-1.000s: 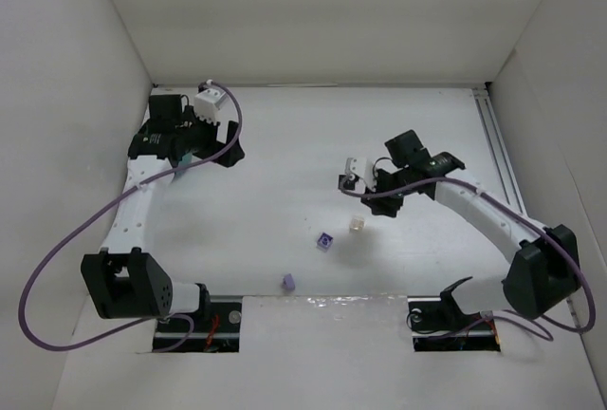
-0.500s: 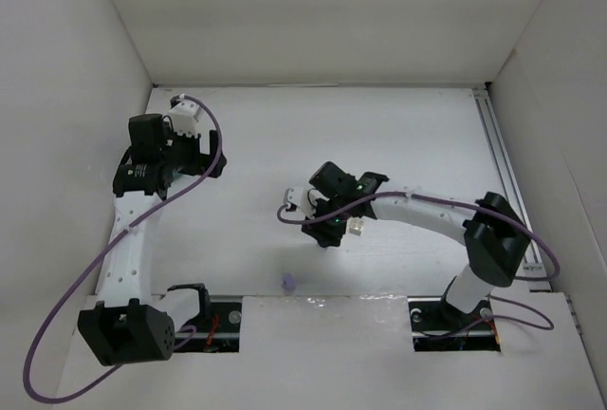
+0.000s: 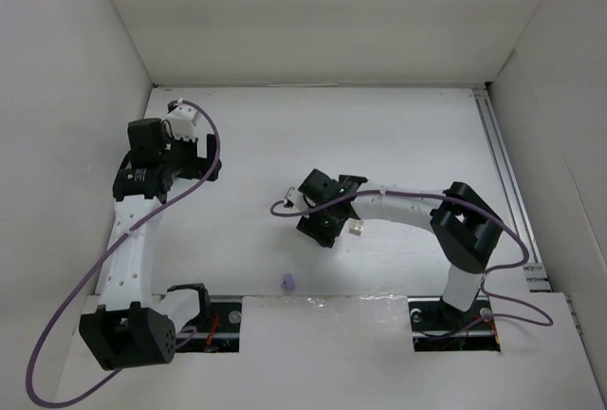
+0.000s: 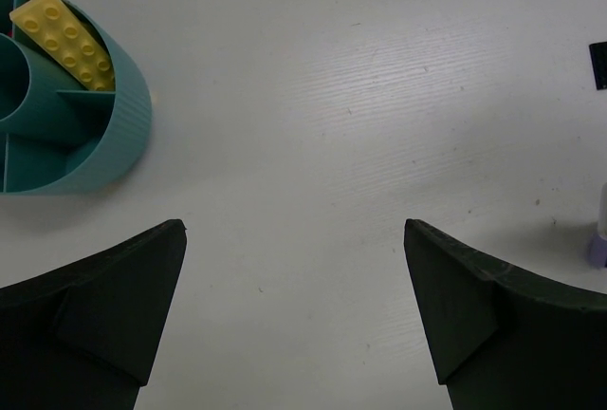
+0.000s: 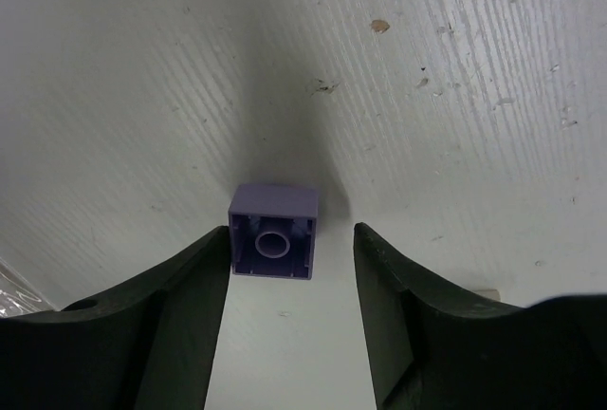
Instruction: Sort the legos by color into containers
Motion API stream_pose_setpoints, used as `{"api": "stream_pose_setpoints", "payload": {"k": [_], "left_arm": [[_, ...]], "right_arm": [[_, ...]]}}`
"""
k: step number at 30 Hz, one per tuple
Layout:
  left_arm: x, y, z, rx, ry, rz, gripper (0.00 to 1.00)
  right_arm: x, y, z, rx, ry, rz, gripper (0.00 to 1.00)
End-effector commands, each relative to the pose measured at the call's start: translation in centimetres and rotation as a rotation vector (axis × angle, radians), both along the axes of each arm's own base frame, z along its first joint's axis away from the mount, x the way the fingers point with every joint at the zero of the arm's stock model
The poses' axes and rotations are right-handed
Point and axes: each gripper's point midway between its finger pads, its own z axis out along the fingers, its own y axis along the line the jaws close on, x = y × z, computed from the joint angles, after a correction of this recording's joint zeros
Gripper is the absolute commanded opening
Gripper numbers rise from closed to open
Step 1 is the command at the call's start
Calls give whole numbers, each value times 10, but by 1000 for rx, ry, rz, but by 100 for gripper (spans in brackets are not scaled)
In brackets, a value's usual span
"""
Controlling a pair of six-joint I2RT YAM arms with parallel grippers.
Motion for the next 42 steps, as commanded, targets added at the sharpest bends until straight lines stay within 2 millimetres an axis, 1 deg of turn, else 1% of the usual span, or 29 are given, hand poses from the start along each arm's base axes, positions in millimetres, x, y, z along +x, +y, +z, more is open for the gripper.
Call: {"api": "stream_pose_setpoints", "payload": {"k": [1,7,9,10,11,12,14,15,16,17,18,19,21,22,24,25,26,27,29,30,32,33,34,36,37,38,39,40,42], "left_arm": [[1,3,8,21,-48,1,100],[4,7,6,33,-55,17,100],[4,7,-1,31,-35,17,100],[6,8,0,11,-38,42,100],[5,6,-6,-8,-16,37,100],[6,11,-9,-17,-6,51,100],[0,6,-14,-76,24,31,100],[0,9,-15,-104,29,31,100],[-5,-4,-12,-167,31,-44,100],[-10,-10,-11,-196,40,-84,100],[-13,-17,-10,-219,43,-125,100],[-17,-24,-9,-247,48,-155,95],[-22,-40,-8,-342,80,-222,89],[-24,-50,-8,-425,122,-242,87],[-24,-62,-8,-524,160,-276,87],[-24,-68,-11,-582,193,-293,84],[-26,-73,-5,-657,219,-281,83],[-23,-78,3,-695,189,-316,82],[-20,-82,10,-749,194,-326,82],[-19,-86,19,-815,210,-343,81],[-17,-90,26,-878,232,-361,80],[-14,-91,29,-912,248,-364,80],[-12,-93,41,-937,221,-418,80],[-11,-96,52,-1057,307,-395,81],[-5,-96,64,-1043,237,-442,81],[-5,-96,65,-1071,245,-433,81],[-4,-97,72,-1156,318,-383,83],[-6,-104,78,-1173,325,-406,85],[-3,-110,84,-1185,329,-434,85]], "right_arm": [[7,19,9,27,-42,-22,59],[2,8,-8,-29,-20,-12,48],[-2,1,-14,-51,-13,7,40],[0,4,-13,-40,-21,7,37],[-1,1,-17,-45,-22,19,31],[-3,-2,-20,-55,-20,31,28],[3,-4,-15,-35,-17,28,23],[10,-1,0,11,-35,24,21],[20,0,14,54,-50,30,21],[39,-4,31,136,-50,-7,20],[55,-2,55,210,-86,-20,19],[69,-3,87,291,-149,-11,17],[95,-9,125,414,-198,-20,17],[109,-4,156,477,-255,-1,17],[121,-3,189,574,-276,28,17],[129,3,213,628,-312,49,15],[129,10,227,679,-304,38,14],[137,17,244,747,-330,51,14],[139,28,262,821,-334,62,12],[139,32,274,863,-328,48,12],[130,49,293,940,-312,100,11],[130,52,292,956,-291,89,11],[128,57,298,973,-308,109,11],[117,67,300,996,-290,145,11],[118,68,302,1002,-300,149,11],[109,77,304,1012,-294,177,11],[105,81,302,1014,-289,188,11],[102,86,297,1011,-276,196,11],[92,98,302,1026,-295,238,11]]}}
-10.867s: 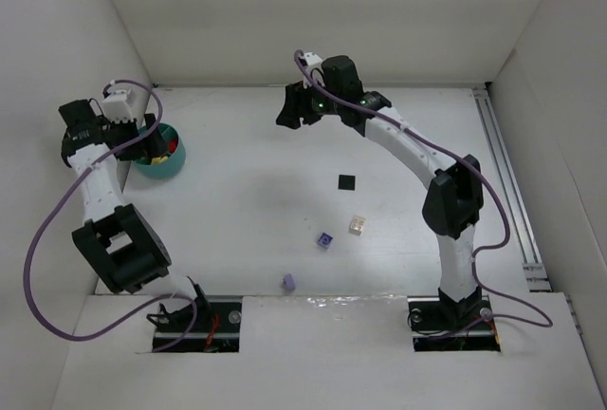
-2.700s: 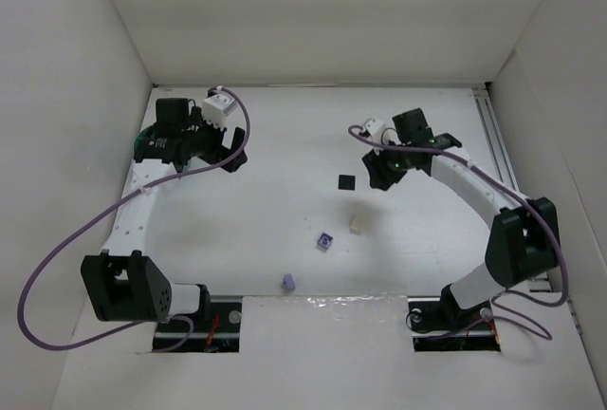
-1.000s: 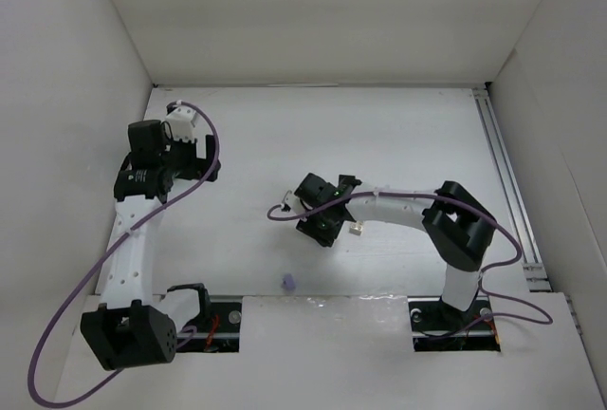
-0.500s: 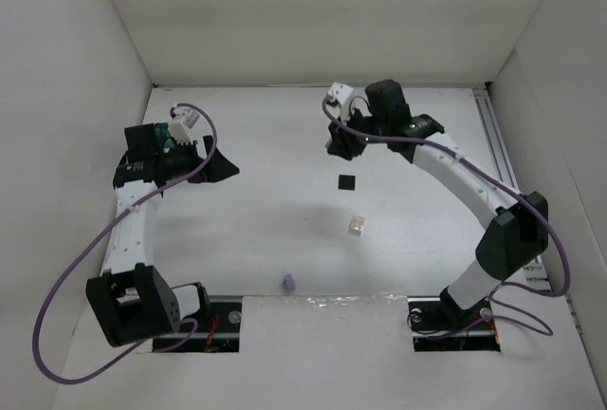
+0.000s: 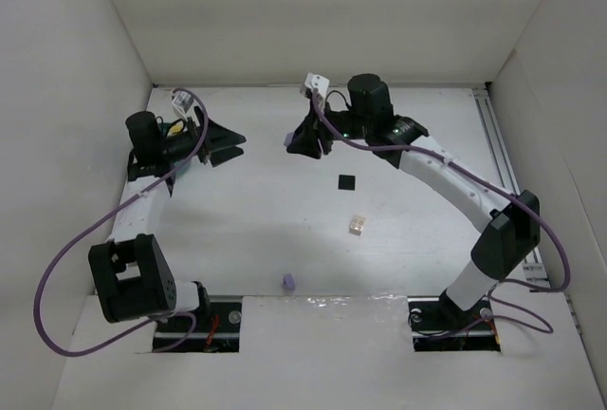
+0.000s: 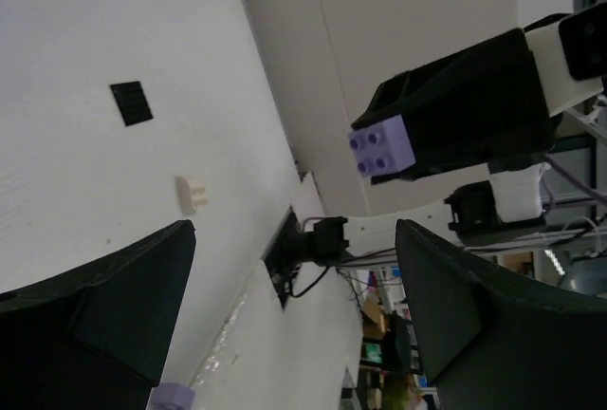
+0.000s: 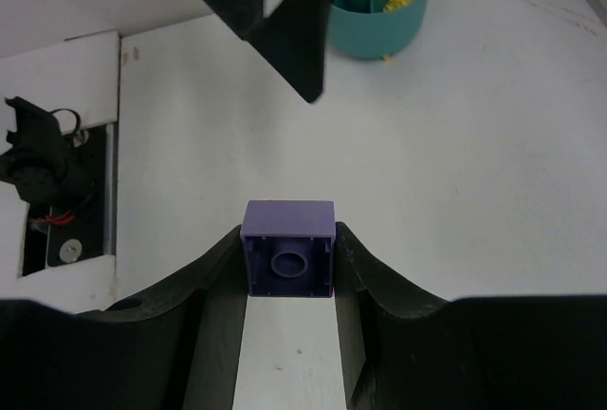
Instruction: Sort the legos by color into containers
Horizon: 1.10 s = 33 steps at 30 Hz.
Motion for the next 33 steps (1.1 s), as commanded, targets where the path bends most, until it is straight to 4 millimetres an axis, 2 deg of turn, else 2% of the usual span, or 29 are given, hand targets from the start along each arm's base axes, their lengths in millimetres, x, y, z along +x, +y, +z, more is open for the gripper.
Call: {"api": "stream_pose_setpoints", "payload": {"k": [1,3,7,8,12,13,18,20,23,24,25,28,29,33], "left_arm": [[-9,-18,36,-96,-11,-109,85],[-6,-17,37,-100,-3,-109,87],[-6,-20,39,-129,52,-126,90],[-3,-20,39,-130,55,-126,90],[-6,-23,41,-137,78,-157,90],[-7,-23,42,-140,79,-158,90],[-11,-26,43,-147,92,-167,88],[-11,-26,43,-147,92,-167,87],[-12,-26,44,-152,110,-175,87],[-12,-26,44,-152,110,-175,87],[-13,-26,42,-158,128,-174,87],[-15,-26,42,-161,141,-184,87],[-17,-26,42,-163,151,-193,87],[-20,-26,39,-166,171,-204,87]], "right_arm": [[-18,27,31,94,-94,82,11],[-22,36,40,123,-134,92,11],[-23,45,37,133,-161,92,11],[-21,46,32,126,-153,92,11],[-19,50,39,148,-184,80,11],[-18,52,34,149,-175,79,11],[-16,57,34,194,-166,81,11],[-20,62,41,240,-178,87,11],[-20,64,35,274,-182,85,11],[-23,67,42,312,-209,87,11],[-23,67,37,314,-211,88,12],[-23,68,50,368,-243,89,12],[-22,69,41,365,-240,89,12],[-27,68,52,443,-282,105,12]]}}
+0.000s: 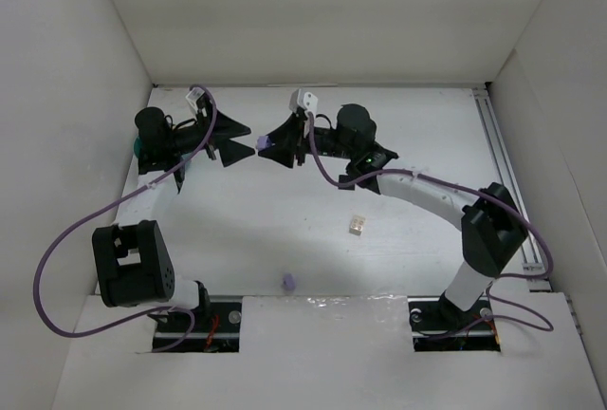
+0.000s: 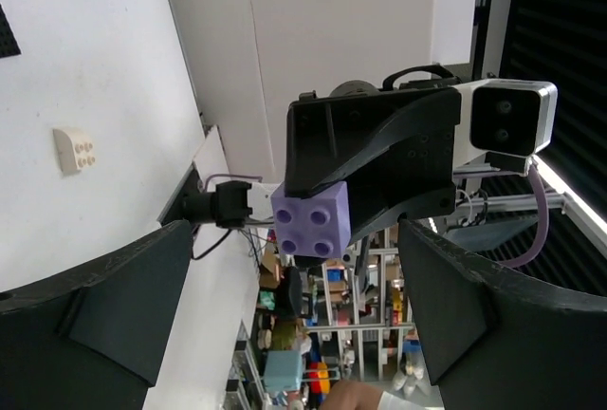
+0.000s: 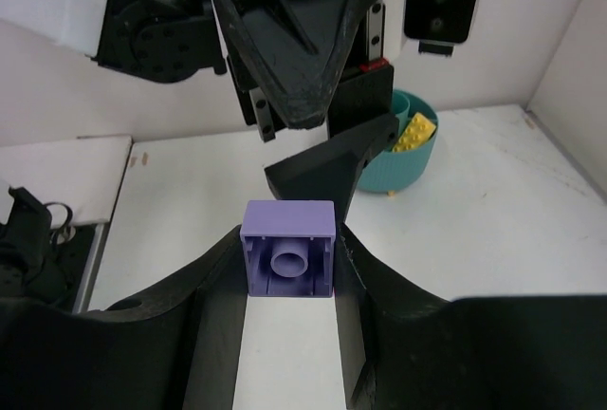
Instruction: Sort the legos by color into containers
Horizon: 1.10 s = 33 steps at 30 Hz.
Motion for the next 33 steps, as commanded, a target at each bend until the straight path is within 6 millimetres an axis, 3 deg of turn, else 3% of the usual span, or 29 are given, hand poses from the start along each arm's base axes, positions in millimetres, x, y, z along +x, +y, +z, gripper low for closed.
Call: {"api": "stream_pose_setpoints", "payload": {"k": [1,8,17,22,26,31,33], "left_arm": [[-12,-2,9,4,-51,-44,87],[-19,-1,1,-2,0,-101,83],[-20,-1,3,-2,1,-110,63],[-20,-1,6,2,-17,-110,62],[-23,-1,6,5,-24,-119,56],[-26,-1,5,9,-31,-128,46],[-26,-1,5,9,-31,-128,43]], "right_arm": [[-8,4,40,163,-116,30,12],[-19,15,42,201,-130,71,12],[-14,26,26,190,-113,71,13],[-12,28,21,183,-107,71,13],[-11,29,16,177,-100,70,13],[-9,31,24,189,-113,71,13],[-7,33,17,176,-99,70,13]]}}
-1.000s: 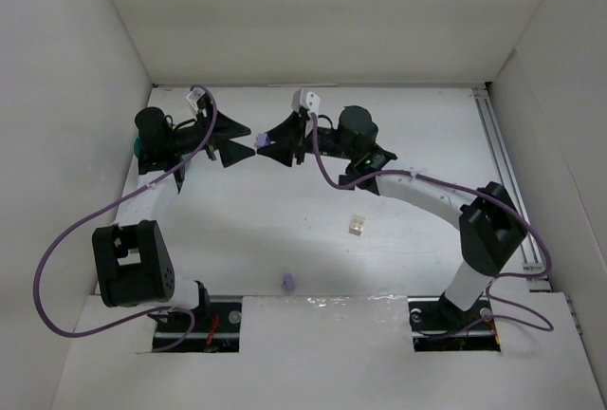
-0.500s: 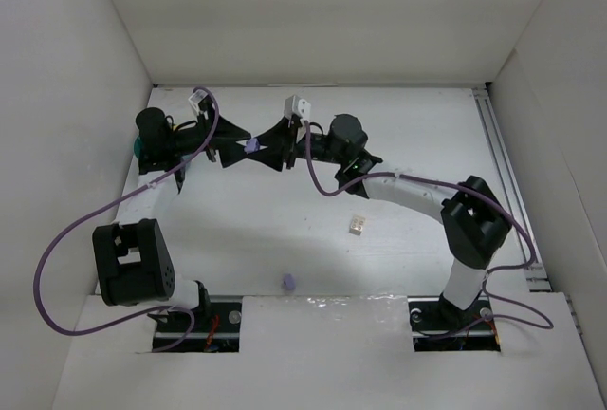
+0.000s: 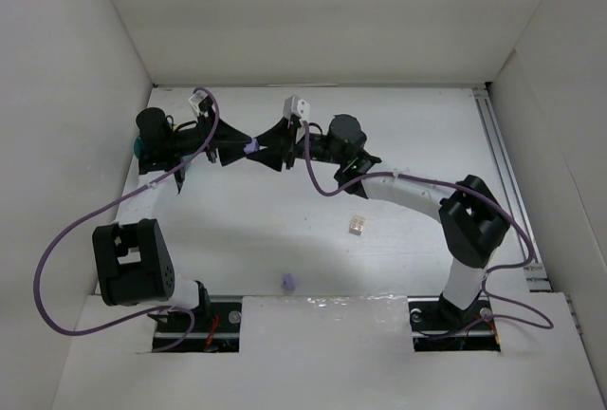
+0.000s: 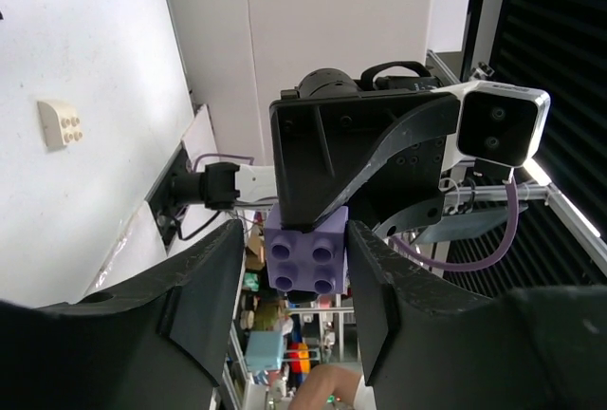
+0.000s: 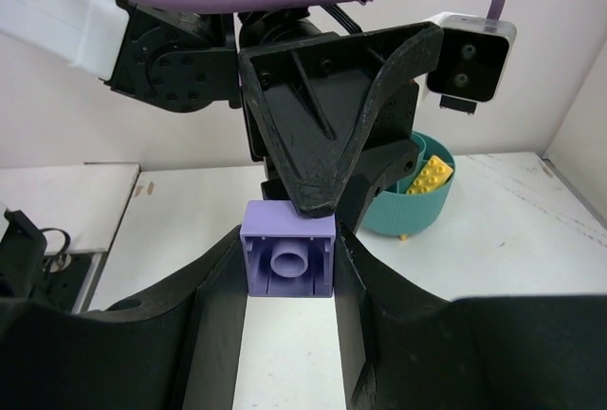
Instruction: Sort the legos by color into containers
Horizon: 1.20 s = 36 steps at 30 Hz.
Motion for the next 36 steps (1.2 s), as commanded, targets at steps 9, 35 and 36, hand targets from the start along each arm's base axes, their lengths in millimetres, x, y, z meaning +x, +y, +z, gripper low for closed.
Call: {"api": "stream_pose_setpoints", "payload": {"k": [9,35,36], "left_arm": [[-25,-2,10,19,-102,-81,46],[46,136,-16,734,-402,491,10],[52,149,-20,826,-435,516,10]], "right_arm": [[1,13,15,48,-43,23,15],[30,-139,-78,-387,72,-329,79],[36,-145,-79,-408,79,-354,79]]}}
